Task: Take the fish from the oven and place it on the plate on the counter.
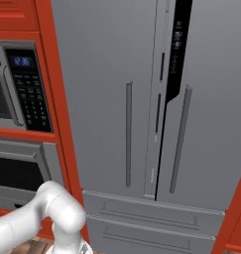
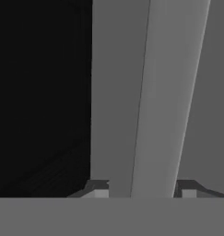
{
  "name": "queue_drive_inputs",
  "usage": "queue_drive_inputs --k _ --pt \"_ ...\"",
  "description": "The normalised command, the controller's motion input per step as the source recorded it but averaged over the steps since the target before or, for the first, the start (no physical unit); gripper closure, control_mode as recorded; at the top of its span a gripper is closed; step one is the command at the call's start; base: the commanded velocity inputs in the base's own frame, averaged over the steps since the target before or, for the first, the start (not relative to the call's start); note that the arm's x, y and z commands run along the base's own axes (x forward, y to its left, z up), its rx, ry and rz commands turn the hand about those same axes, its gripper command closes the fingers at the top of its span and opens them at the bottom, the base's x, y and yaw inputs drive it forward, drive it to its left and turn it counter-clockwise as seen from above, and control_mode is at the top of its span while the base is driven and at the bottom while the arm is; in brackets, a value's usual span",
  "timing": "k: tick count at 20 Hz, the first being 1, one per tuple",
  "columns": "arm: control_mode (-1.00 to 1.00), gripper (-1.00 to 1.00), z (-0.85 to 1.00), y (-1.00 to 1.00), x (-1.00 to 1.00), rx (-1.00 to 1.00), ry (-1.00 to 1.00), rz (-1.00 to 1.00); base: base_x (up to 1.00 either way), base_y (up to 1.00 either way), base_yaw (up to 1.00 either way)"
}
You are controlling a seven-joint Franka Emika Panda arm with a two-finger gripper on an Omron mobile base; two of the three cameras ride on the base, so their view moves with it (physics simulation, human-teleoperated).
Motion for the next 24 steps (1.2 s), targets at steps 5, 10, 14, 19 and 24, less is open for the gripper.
queue_drive_inputs --k 5,10,14,19,24 --pt "-1.0 1.0 -0.85 0.0 -0.83 0.0 0.08 0.0 0.0 0.0 0.0" --pt "-1.0 1.0 -1.0 0.0 -1.0 0.0 0.0 0.0 0.0 0.0 0.0" --pt "-1.0 1.0 -0.98 0.0 -1.0 0.0 0.0 0.0 0.0 0.0 0.0" --pt "-1.0 1.0 -1.0 0.0 -1.0 0.0 0.0 0.0 0.0 0.0 0.0" --pt "-1.0 1.0 -0.82 0.0 -0.98 0.0 0.0 0.0 0.0 0.0 0.0"
